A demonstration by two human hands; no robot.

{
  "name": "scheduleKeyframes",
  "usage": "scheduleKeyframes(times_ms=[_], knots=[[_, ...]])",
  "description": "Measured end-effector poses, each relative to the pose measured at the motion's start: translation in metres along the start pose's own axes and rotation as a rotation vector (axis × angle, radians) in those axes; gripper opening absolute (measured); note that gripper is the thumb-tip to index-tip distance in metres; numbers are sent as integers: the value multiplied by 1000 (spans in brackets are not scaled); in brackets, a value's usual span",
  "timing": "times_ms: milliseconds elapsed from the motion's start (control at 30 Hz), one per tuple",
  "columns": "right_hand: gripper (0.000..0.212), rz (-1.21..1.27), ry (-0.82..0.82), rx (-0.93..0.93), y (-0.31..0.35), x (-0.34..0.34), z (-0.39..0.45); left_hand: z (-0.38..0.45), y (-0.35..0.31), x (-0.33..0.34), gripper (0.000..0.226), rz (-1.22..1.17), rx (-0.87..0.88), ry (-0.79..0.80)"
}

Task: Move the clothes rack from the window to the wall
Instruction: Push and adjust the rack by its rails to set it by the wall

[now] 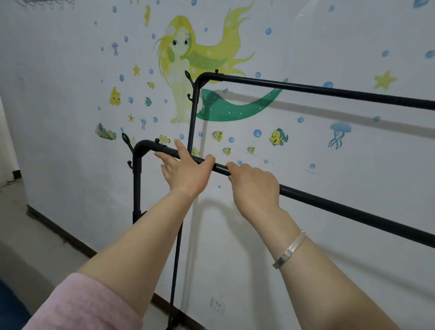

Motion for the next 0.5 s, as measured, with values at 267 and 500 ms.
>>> scheduleKeyframes(times_ms=[267, 500], knots=[[56, -43, 99, -43, -20, 7, -22, -17, -14, 13, 79, 213, 124, -81], [58, -44, 176, 102, -67, -9, -70, -83, -50, 50, 77, 390, 427, 65]])
Point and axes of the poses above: each hand's wrist, its own z-axis towards the middle knuckle, its own x-axis out of the palm, y = z × x, the point moved 5 cm from there along z, towards the middle knuckle, and after that the axes turned 9 degrees about y, right-handed, at the moved point
